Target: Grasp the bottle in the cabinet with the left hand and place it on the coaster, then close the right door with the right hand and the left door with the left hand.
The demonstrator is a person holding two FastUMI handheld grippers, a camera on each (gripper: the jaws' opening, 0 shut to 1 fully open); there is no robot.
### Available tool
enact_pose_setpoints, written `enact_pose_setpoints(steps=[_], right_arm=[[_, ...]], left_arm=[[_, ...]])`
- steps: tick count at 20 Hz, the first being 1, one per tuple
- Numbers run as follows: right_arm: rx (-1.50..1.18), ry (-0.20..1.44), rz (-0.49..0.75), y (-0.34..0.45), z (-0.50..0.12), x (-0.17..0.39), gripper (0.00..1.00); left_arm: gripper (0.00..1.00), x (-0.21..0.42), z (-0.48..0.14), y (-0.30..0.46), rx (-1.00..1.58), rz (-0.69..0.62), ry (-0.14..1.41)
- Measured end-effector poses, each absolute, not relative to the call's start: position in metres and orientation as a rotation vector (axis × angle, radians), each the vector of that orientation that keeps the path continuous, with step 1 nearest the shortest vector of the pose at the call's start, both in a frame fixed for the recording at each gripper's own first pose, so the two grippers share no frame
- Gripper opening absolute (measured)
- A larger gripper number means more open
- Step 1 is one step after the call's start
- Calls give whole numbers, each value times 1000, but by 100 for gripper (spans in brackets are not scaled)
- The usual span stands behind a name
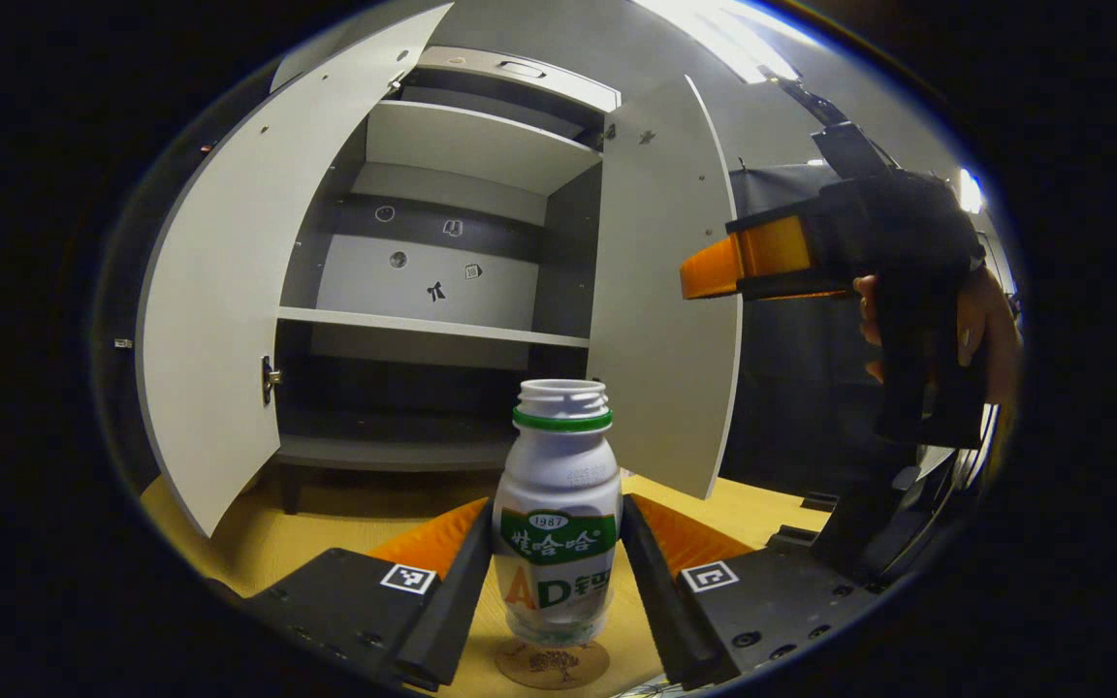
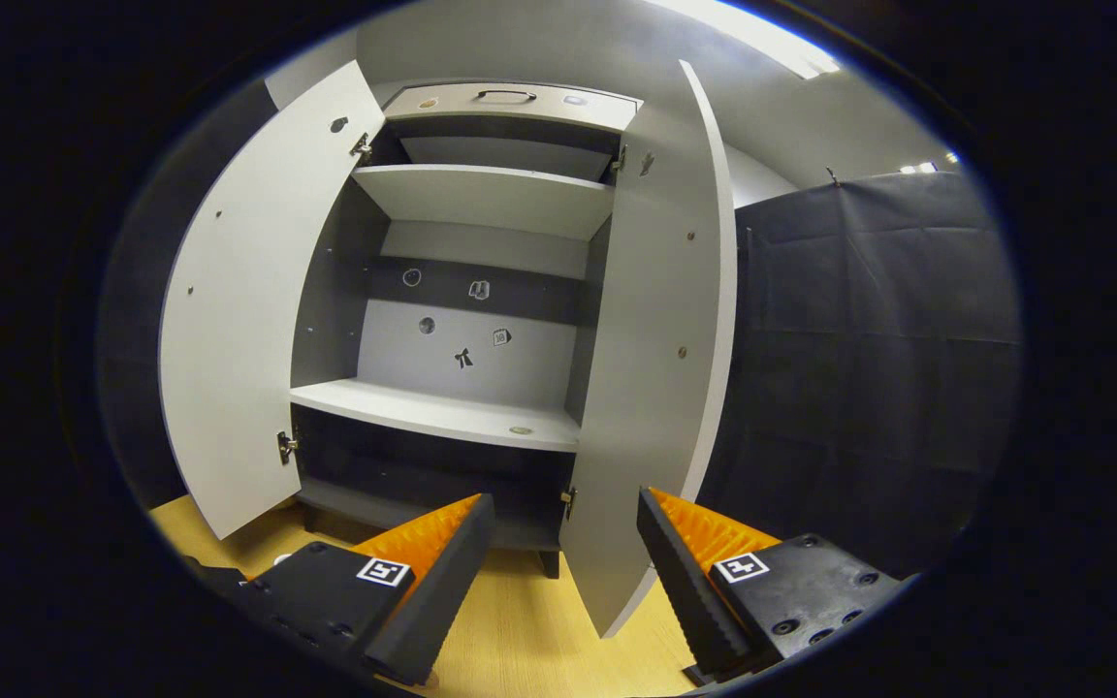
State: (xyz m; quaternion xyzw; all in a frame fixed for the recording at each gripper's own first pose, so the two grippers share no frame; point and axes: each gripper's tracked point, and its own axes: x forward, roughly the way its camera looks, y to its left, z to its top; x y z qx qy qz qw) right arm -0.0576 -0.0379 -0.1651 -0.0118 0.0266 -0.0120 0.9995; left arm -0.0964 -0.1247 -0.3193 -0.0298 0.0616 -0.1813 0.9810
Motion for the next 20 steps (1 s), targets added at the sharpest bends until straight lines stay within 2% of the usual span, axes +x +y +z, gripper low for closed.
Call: enact_pose_setpoints(steps=[10, 20], right_arm=[[17, 129, 45, -25, -217, -62, 98], [1, 150, 58, -30, -224, -68, 98]], left_arm=[[77, -111, -376, -136, 12, -360, 148], [81, -116, -384, -136, 0, -374, 107]])
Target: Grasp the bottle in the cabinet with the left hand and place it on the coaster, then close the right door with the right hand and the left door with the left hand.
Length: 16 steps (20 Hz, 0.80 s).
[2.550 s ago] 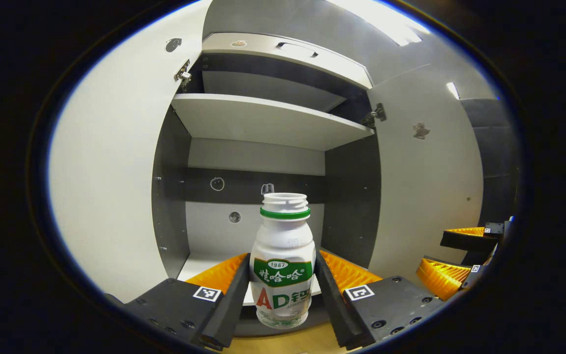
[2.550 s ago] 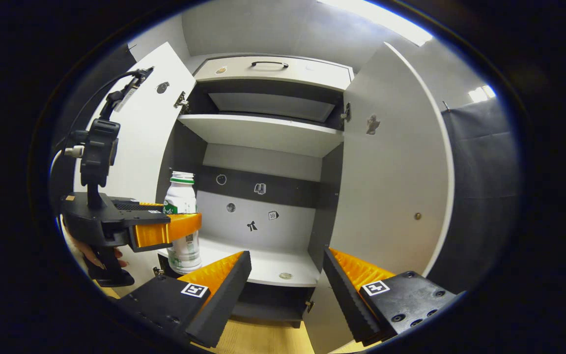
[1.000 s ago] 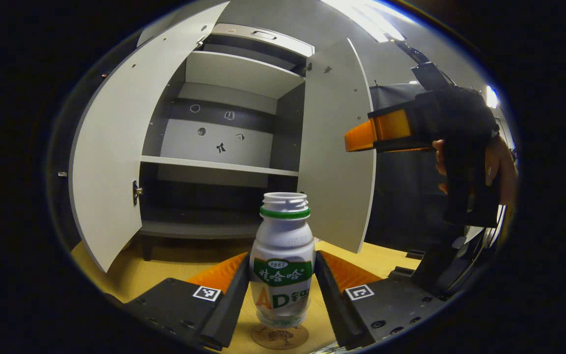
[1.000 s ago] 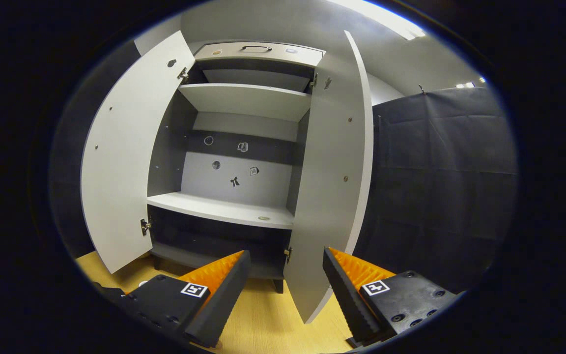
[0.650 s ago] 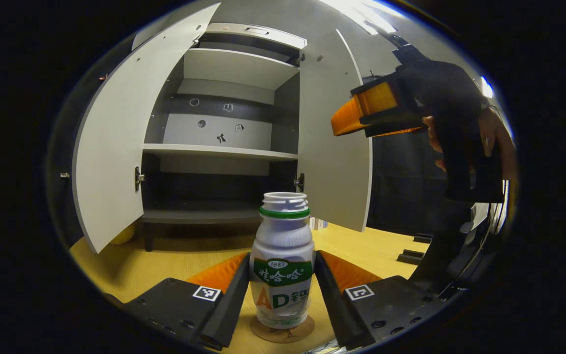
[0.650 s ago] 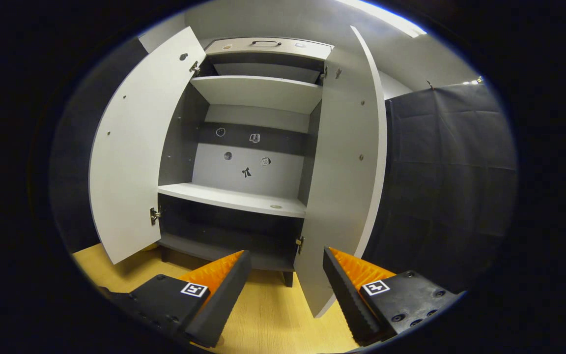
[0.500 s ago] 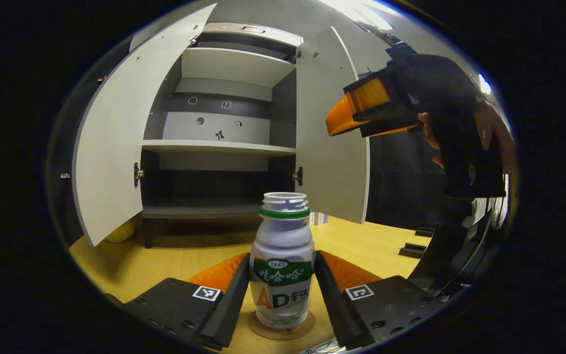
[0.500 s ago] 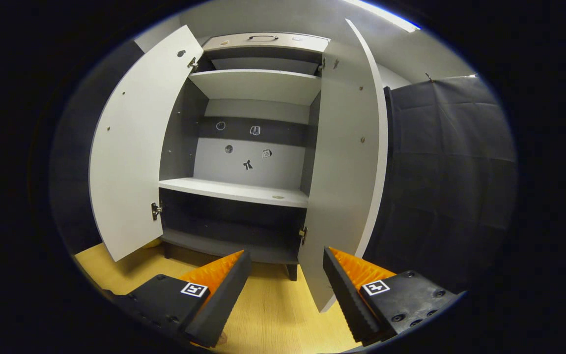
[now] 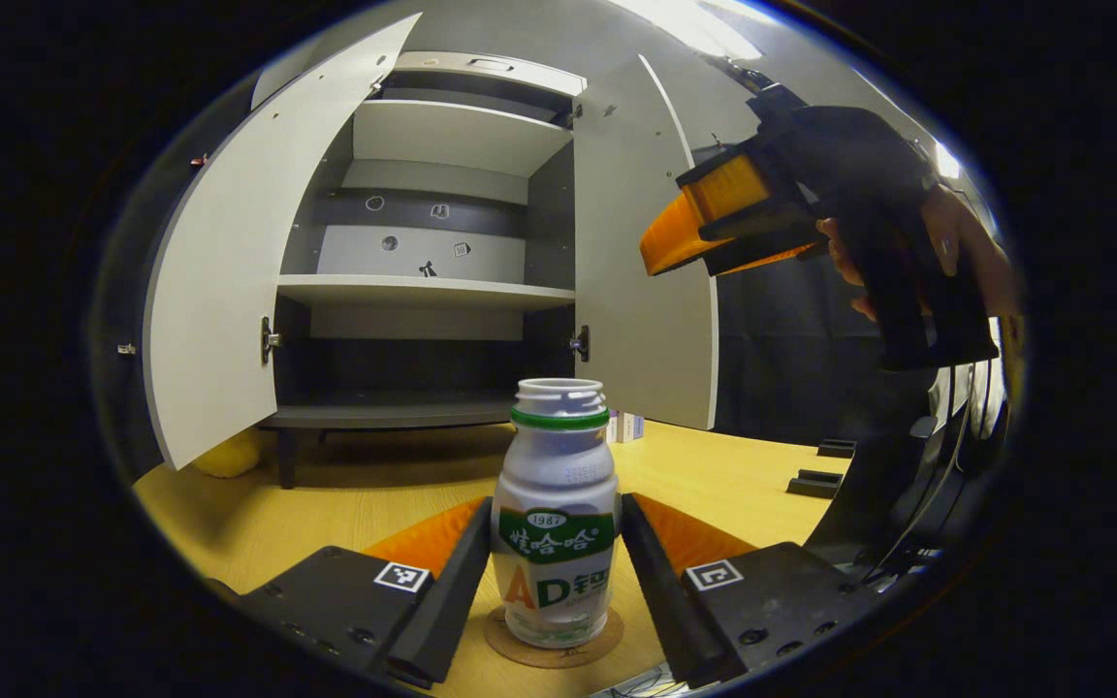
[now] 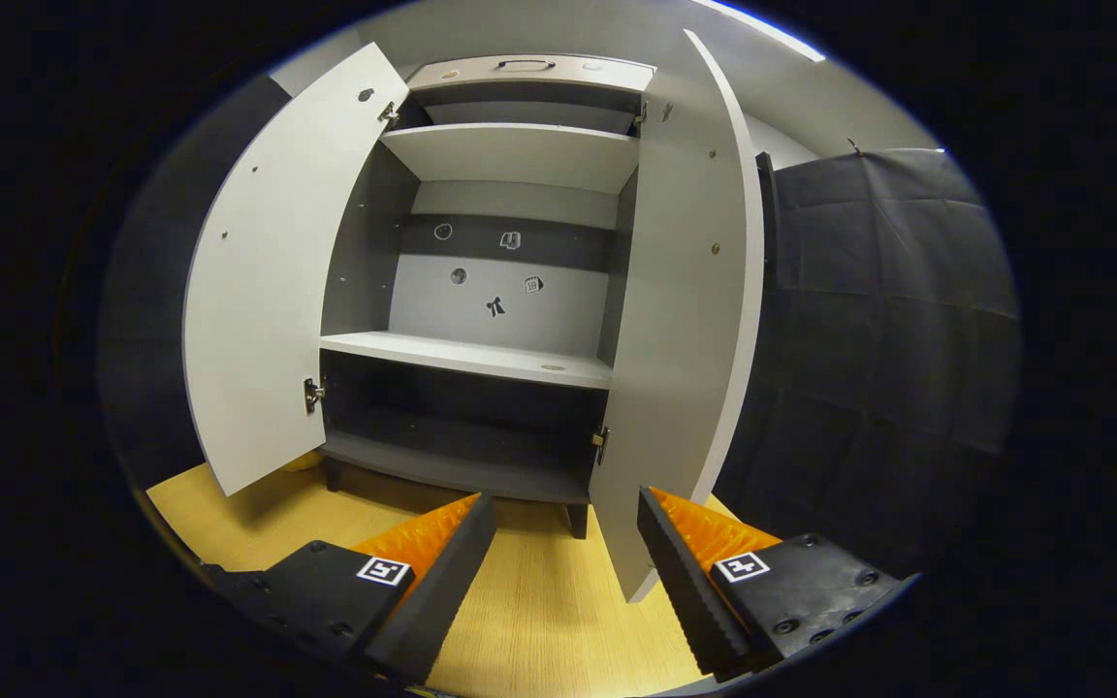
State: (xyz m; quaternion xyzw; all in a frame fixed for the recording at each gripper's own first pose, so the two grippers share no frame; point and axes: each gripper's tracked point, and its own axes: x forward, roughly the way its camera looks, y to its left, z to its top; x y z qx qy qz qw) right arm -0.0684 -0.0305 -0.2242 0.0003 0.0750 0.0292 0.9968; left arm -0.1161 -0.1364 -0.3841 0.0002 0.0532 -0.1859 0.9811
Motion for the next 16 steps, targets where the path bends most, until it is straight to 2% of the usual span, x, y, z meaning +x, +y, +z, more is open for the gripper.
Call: enact_pose_setpoints(steps=[4, 11, 16], right_arm=[[-9, 143, 54, -31, -219, -69, 98], [-46, 120, 58, -31, -194, -75, 98], [-54, 122, 25, -44, -163, -85, 98]], left_arm=[[96, -114, -379, -139, -37, -404, 123], [96, -109, -334, -138, 34, -404, 75], [96, -105, -264, -138, 23, -423, 29]])
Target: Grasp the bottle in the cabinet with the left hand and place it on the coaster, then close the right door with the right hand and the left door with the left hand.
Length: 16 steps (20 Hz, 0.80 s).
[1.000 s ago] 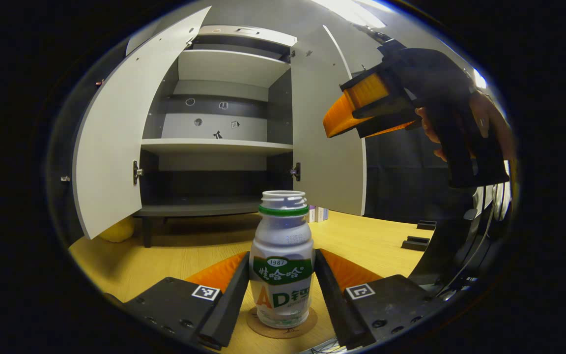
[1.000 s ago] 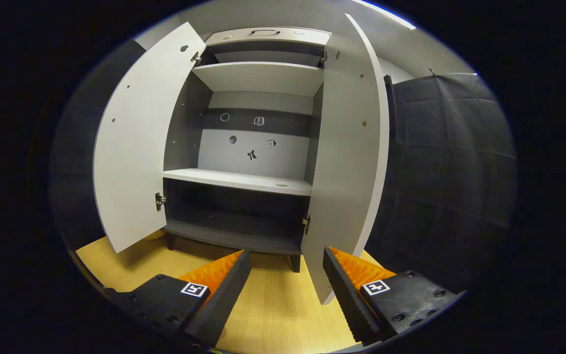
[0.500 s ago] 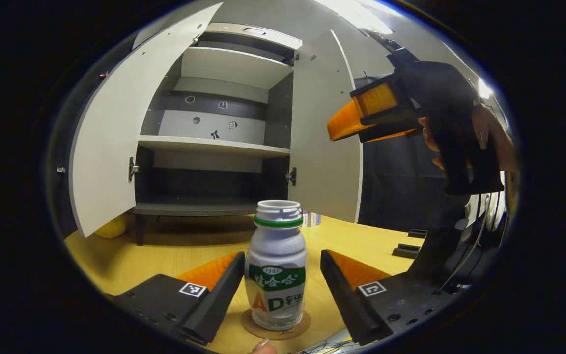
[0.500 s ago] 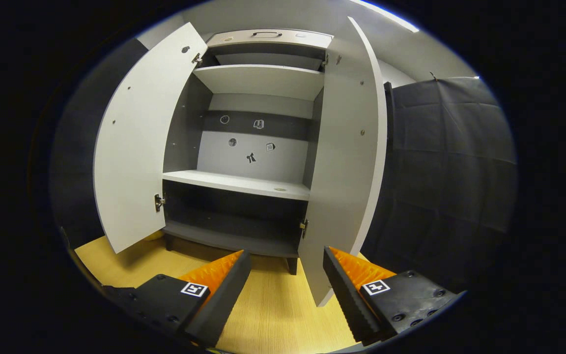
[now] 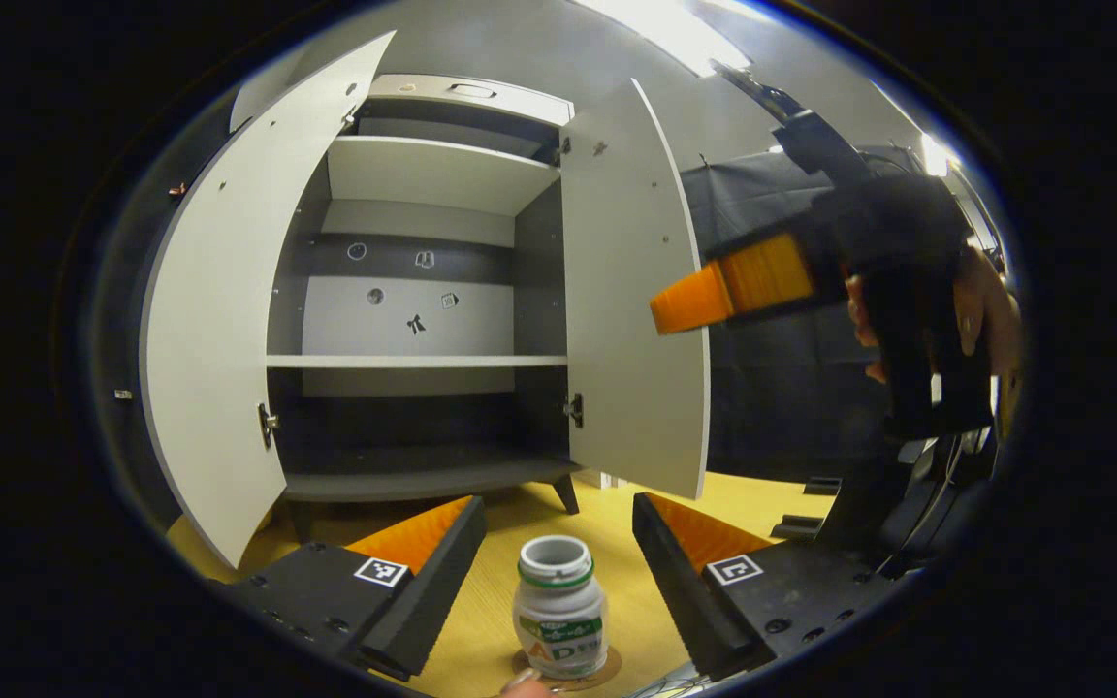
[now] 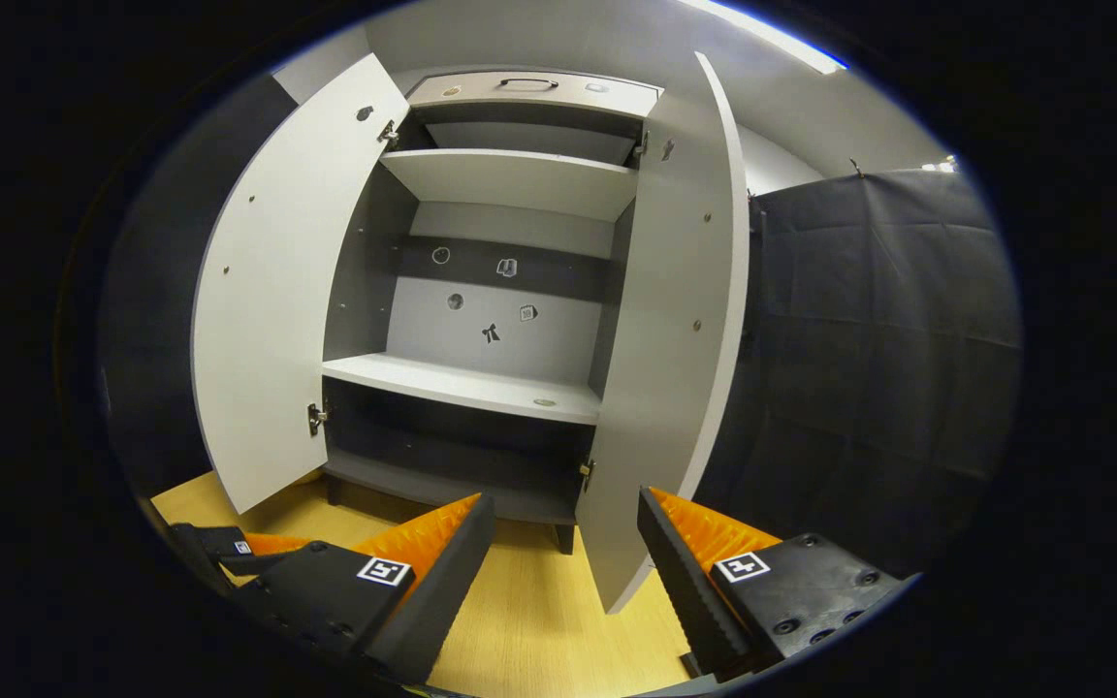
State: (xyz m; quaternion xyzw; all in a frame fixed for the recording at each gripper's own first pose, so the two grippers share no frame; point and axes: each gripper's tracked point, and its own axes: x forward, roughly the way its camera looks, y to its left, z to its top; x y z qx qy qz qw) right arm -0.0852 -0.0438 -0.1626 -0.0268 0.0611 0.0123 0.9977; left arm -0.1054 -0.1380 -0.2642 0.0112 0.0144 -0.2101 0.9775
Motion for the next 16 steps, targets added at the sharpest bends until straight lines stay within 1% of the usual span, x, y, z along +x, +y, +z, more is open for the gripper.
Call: enact_pose_setpoints(steps=[4, 7, 9, 11, 13, 16], right_arm=[[-14, 121, -49, -69, -124, -98, 98], [2, 110, -159, -104, -99, -101, 98], [14, 75, -234, -128, -76, -105, 98], [5, 27, -305, -152, -53, -107, 98], [-12, -7, -331, -168, -36, -105, 97], [22, -31, -336, -188, -18, -95, 97]], left_arm=[[95, -106, -201, -143, 52, -482, -18], [94, -107, -176, -139, 67, -526, -3], [94, -109, -160, -134, 63, -565, 2], [94, -109, -145, -124, 77, -574, -1], [95, -107, -136, -115, 68, -573, 4], [95, -106, -129, -107, 42, -573, 35]])
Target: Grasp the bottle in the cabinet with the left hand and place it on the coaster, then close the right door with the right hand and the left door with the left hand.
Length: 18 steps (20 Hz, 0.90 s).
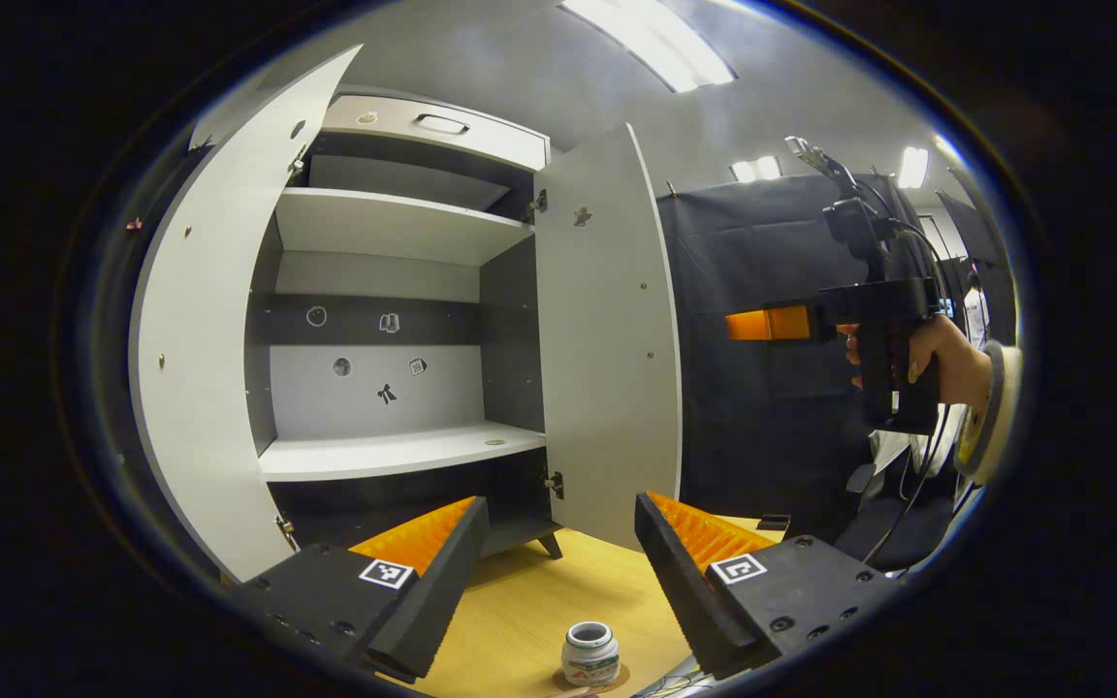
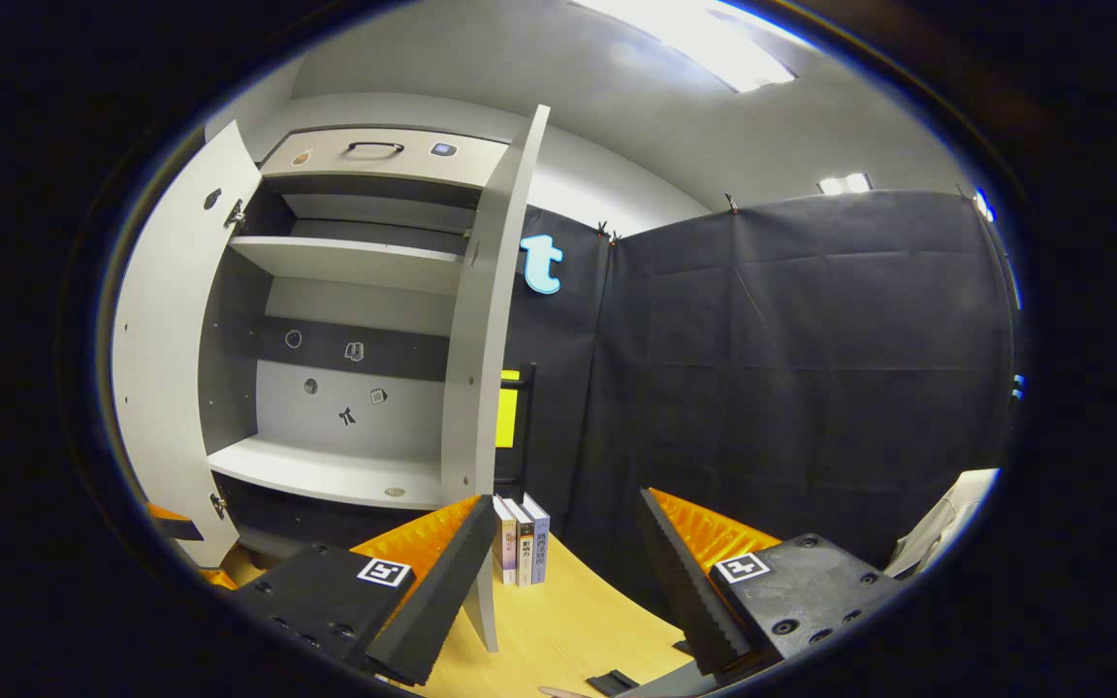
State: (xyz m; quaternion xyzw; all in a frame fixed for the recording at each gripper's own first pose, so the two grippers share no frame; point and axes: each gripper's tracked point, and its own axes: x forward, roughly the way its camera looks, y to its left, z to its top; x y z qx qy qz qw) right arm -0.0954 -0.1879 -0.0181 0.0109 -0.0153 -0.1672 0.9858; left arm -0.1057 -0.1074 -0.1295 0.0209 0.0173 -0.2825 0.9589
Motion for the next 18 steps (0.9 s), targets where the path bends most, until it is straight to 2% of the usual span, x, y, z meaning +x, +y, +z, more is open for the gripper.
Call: enact_pose_setpoints(steps=[6, 12, 18], right_arm=[[13, -18, -275, -208, -11, -45, 97], [62, -12, -121, -208, -18, 1, 97], [51, -9, 26, -195, -24, 12, 95]], left_arm=[[95, -89, -107, -102, 86, -493, 31], [95, -77, -103, -116, 61, -372, 43], [95, -63, -107, -127, -12, -277, 53]])
